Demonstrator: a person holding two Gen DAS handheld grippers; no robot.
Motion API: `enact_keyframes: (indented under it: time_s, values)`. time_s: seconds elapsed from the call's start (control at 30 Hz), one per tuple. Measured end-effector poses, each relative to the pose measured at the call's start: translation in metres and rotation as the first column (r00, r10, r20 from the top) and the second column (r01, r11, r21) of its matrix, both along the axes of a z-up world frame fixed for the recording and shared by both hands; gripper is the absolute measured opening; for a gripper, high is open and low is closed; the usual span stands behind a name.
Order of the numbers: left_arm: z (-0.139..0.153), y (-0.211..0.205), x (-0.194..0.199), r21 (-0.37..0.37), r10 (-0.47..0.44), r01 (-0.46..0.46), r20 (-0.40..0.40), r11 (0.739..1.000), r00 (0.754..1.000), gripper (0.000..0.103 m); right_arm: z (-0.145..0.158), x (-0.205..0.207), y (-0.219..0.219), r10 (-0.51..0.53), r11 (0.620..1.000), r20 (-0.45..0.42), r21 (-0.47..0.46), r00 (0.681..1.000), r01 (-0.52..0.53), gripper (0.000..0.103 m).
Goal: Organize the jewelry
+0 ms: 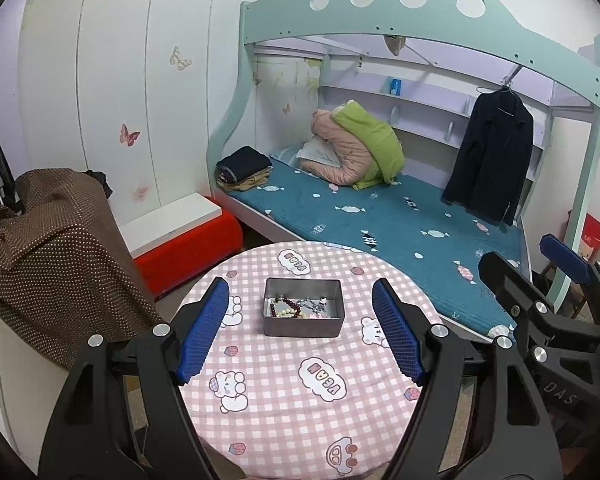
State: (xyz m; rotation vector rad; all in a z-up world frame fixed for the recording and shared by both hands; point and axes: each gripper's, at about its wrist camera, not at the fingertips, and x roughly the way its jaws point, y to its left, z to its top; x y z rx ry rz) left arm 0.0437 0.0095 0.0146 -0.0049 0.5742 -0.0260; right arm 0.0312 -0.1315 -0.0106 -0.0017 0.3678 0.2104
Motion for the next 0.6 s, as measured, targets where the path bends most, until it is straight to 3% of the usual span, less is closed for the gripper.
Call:
enact_keyframes:
  time_s: [0.6]
  values:
    - [-0.0029,0.0005,0.0061,0.006,0.001,-0.001,-0.016,1.0,1.0,0.075,-0.0003,0.006,-0.0024,-0.003,1.0,-0.022,0.007,1.0,0.004,0.095]
